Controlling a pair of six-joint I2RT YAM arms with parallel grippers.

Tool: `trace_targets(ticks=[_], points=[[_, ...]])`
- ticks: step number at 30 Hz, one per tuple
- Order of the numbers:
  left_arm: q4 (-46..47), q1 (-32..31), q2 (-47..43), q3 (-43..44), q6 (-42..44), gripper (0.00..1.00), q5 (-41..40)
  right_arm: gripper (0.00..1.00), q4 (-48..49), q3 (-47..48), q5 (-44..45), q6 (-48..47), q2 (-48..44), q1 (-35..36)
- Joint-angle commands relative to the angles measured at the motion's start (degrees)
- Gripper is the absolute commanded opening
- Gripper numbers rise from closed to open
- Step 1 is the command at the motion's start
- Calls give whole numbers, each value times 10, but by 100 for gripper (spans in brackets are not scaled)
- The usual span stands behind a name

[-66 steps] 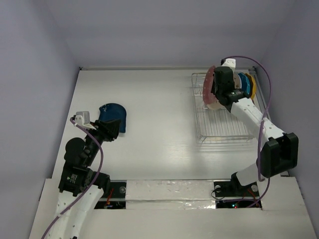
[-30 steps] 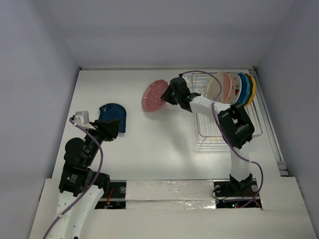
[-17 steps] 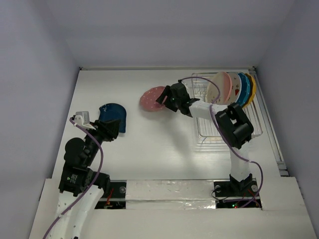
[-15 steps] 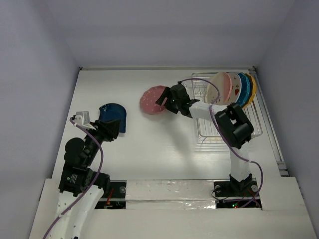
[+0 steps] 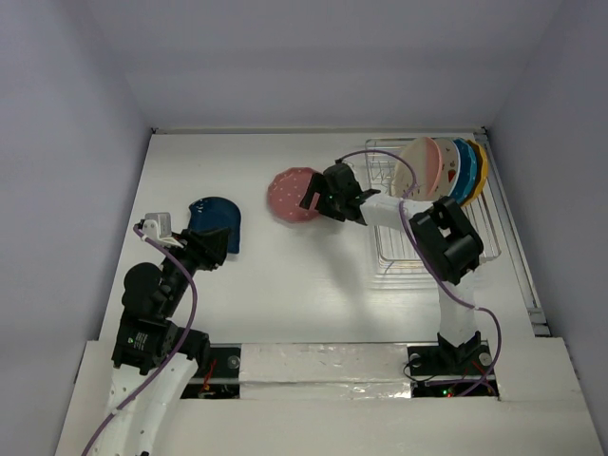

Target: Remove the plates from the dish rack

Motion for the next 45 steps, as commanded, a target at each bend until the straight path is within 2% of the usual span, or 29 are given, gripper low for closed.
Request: trace_targets(ticks=[1,8,11,15,17,18,19,20,22,23,26,27,28,30,31,32,33,36,39,45], points=[[29,2,0,11,8,40,10,93,-27,34,-11,-49,-28,6],[30,2,2,11,7,41,13,94,-43,19,-50,-84,-61,6],[29,2,4,11,7,41,14,85,-59,8,-59,-109,-111,6],[28,2,4,11,7,40,12,61,-60,-35,-10,-142,-221,6],[29,2,4,11,6,40,10,19,-58,-66,60,-158,-299,-13],[28,2,3,11,6,40,10,18,-59,-74,60,-164,-323,-13],[29,2,3,11,6,39,9,3,-64,-80,90,-168,-346,-36],[28,2,3,11,7,39,8,0,-68,-87,105,-174,-368,-51],[28,2,3,11,6,33,8,0,-77,-109,134,-178,-422,-87],[29,7,3,11,6,31,6,0,-78,-117,137,-178,-437,-127],[27,8,1,11,5,18,2,0,-80,-143,168,-177,-482,-188],[27,8,2,11,6,13,1,4,-85,-145,177,-177,-486,-201],[25,8,1,11,6,12,-1,19,-88,-146,190,-178,-489,-211],[26,8,2,11,6,11,0,40,-92,-146,191,-181,-484,-246],[25,8,2,12,6,11,0,53,-92,-145,182,-182,-479,-257],[26,8,2,11,6,13,1,57,-81,-149,172,-184,-469,-268],[25,8,0,12,6,17,1,58,-74,-151,153,-184,-461,-288],[25,8,-2,11,4,22,0,61,-57,-144,96,-183,-414,-306],[25,8,-3,11,4,25,-4,60,-56,-123,86,-181,-357,-323],[25,8,1,12,4,27,-6,57,-26,-116,49,-173,-304,-341]])
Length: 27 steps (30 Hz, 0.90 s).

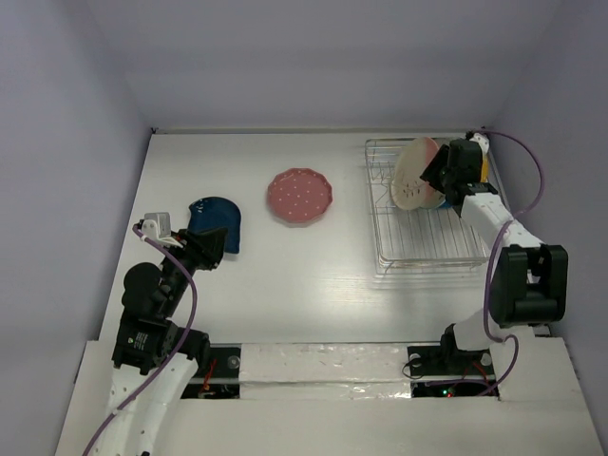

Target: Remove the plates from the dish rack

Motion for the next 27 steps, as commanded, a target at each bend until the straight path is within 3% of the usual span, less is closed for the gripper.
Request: trace_targets(ticks=[1,6,8,11,20,27], points=[[25,4,2,11,2,27,-3,54,50,29,-27,1,5,-6],[25,4,3,11,2,28,-1,34,100,10,-17,-19,-9,-6],[26,4,3,11,2,28,3,16,116,-3,-11,-37,-26,-6],[27,4,5,11,2,28,7,1,102,1,-7,-59,-45,-6],[29,4,0,10,2,29,10,0,51,45,-2,-106,-85,15],[29,4,0,10,1,29,10,0,17,64,-14,-105,-182,55]])
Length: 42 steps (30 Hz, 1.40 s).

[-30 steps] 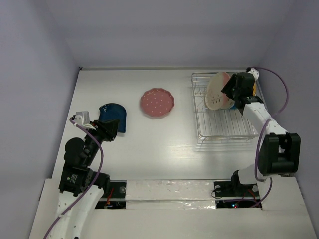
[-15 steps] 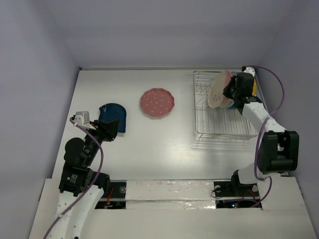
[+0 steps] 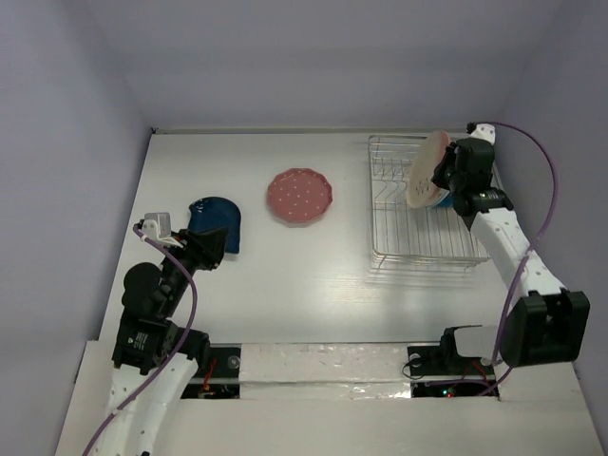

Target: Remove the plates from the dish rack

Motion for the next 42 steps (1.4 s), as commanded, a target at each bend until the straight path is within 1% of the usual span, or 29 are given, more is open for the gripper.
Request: trace_targets(ticks=[1,3,6,7,8,10,11,14,15,17,18,21,25,31,34,37,40,41,42], points=[[29,4,0,10,2,29,7,0,59,66,-3,0,-87,35],[30,4,0,10,1,29,6,0,46,68,-20,4,-109,58],[30,4,1,10,0,29,6,0,37,66,-38,14,-119,113],[30,4,1,9,1,29,6,0,43,50,-49,18,-120,141],[31,4,2,10,1,29,5,0,49,41,-74,31,-121,154],[29,4,3,10,1,29,5,0,76,10,-91,48,-126,179],[30,4,3,11,1,29,5,0,89,-3,-136,69,-127,199],[30,4,4,11,1,29,3,0,157,-48,-222,118,-120,233],[29,4,5,10,2,29,3,0,181,-56,-232,125,-113,266],[30,9,6,11,2,29,3,0,189,-65,-251,135,-90,301],[30,9,8,11,2,29,5,0,192,-69,-258,139,-80,331],[30,14,10,10,2,29,9,0,232,-96,-305,171,-41,363],[32,14,11,10,2,29,9,0,262,-129,-320,194,-4,420],[32,20,12,9,2,29,12,0,332,-193,-333,238,47,437],[32,20,13,10,2,29,12,0,326,-214,-304,232,56,437],[32,20,14,9,2,29,13,0,288,-212,-266,213,70,437],[32,20,13,9,3,29,14,14,246,-209,-212,199,90,437],[32,20,13,9,3,29,14,26,236,-207,-193,196,94,437],[32,20,12,9,3,29,14,33,219,-207,-163,190,104,437]])
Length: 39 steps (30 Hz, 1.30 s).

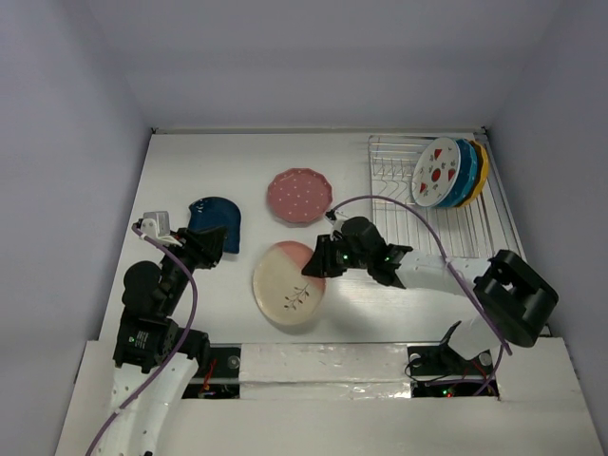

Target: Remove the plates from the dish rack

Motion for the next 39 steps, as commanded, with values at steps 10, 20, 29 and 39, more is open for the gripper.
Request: trace_targets(ticks=[10,20,29,39], points=[[31,3,2,10,3,29,9,53,-29,15,169,-39,88,0],[33,3,-1,10,3,29,11,81,-69,31,240,-42,47,0],[33,3,-6,9,3,29,15,0,-189,118,395,-96,-139,-65],[32,-9,-24,9,4,4,11,0,-192,123,453,-135,-211,-335]])
